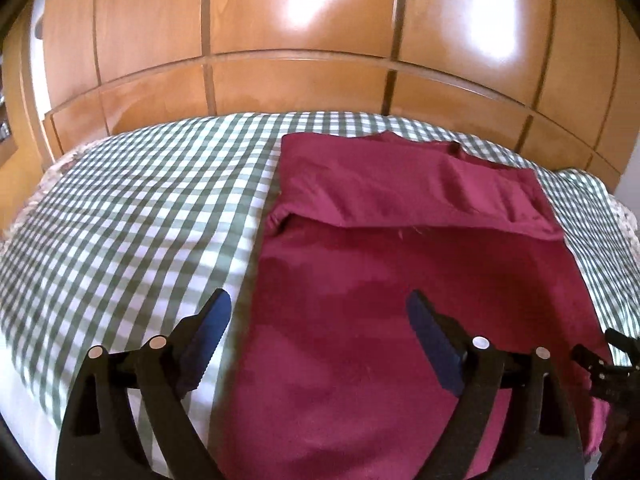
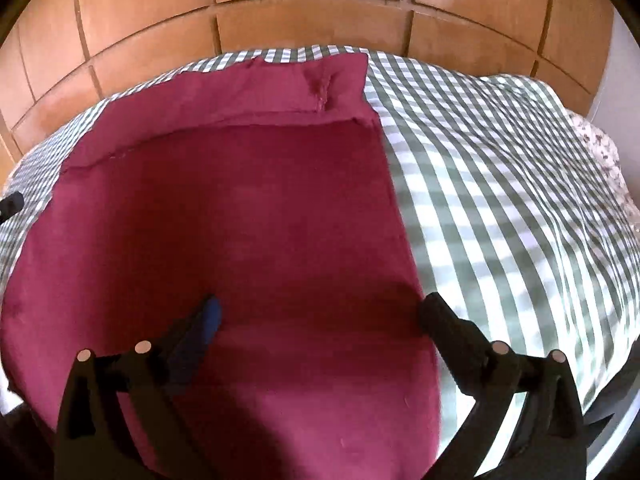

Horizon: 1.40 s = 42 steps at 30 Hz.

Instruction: Fold small clothes

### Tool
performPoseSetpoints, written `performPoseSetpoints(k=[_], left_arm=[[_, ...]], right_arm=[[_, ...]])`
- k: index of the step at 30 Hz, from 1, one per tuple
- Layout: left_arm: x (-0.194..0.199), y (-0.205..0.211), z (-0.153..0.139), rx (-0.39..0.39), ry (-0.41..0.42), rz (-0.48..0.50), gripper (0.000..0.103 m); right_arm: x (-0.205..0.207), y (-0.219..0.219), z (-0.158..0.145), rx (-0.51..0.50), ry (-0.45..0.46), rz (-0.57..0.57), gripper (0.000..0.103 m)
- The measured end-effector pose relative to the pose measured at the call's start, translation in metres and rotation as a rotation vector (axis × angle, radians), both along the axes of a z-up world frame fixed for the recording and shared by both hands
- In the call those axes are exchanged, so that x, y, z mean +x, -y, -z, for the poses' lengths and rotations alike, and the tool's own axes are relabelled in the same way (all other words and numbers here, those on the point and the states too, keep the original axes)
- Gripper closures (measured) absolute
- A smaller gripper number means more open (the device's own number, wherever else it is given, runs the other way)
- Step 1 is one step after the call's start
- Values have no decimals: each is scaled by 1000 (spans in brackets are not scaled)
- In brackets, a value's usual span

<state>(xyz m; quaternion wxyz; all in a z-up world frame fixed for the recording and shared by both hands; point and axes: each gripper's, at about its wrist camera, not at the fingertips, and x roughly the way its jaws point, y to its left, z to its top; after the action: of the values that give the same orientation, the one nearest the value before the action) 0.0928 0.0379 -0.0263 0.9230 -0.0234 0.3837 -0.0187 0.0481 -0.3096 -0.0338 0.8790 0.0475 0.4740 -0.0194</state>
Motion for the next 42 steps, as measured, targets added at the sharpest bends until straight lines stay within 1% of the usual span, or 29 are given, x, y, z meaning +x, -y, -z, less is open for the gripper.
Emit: performPoseSetpoints(k=[4,8,16,20,23,26,28,30,31,32,33,34,35,36,37,38,39,40,41,42], left_arm=[[-17,3,0,6,-4,24,14],[-29,3,5,4,-20,38,14],[-44,-4,17,23,-55,66,14],[-49,-12,24,18,-94,92,14],[-57,-24,29,-4,-131,140,15],[-66,-44,36,-66,-199,196,28],[-73,-57,41,-111,-240,212,32],[-83,-66,43,-149,-259,234,33],[-88,-69,44,-156,-269,241,33],[-94,-71,47,-172,-286,248,33],[-97,-71,49,-191,-301,255,36],[-101,-71,52,-209,-318,263,40],[-104,-69,55,-216,-334,272,53],[-107,-64,58,-212,-355,299,78],[-109,-60,60,-211,-370,331,90],[-111,-57,59,-211,-370,350,93],[-112,-57,55,-229,-360,362,93],[-111,-59,51,-255,-355,369,94],[-109,-62,46,-289,-344,367,94],[-106,-66,41,-332,-333,363,94]], right_arm=[[-10,17,1,85,-17,54,2],[-17,26,1,128,-26,74,2],[-34,28,1,182,-43,49,2],[-44,30,-1,241,-65,37,2],[-59,33,-2,289,-89,10,2],[-77,37,1,350,-131,-4,4],[-89,39,2,376,-158,-17,11],[-98,39,6,389,-183,-27,25],[-102,37,8,378,-198,-32,30],[-104,36,10,371,-205,-35,39],[-106,34,11,369,-212,-41,49],[-106,32,12,361,-219,-46,55],[-105,30,11,351,-223,-55,66],[-104,27,8,346,-220,-72,76],[-102,26,4,345,-214,-86,80],[-102,22,-2,344,-203,-103,85],[-100,19,-8,347,-187,-118,88],[-98,18,-16,355,-164,-130,89],[-96,18,-27,373,-126,-142,92],[-92,19,-36,396,-89,-143,92]])
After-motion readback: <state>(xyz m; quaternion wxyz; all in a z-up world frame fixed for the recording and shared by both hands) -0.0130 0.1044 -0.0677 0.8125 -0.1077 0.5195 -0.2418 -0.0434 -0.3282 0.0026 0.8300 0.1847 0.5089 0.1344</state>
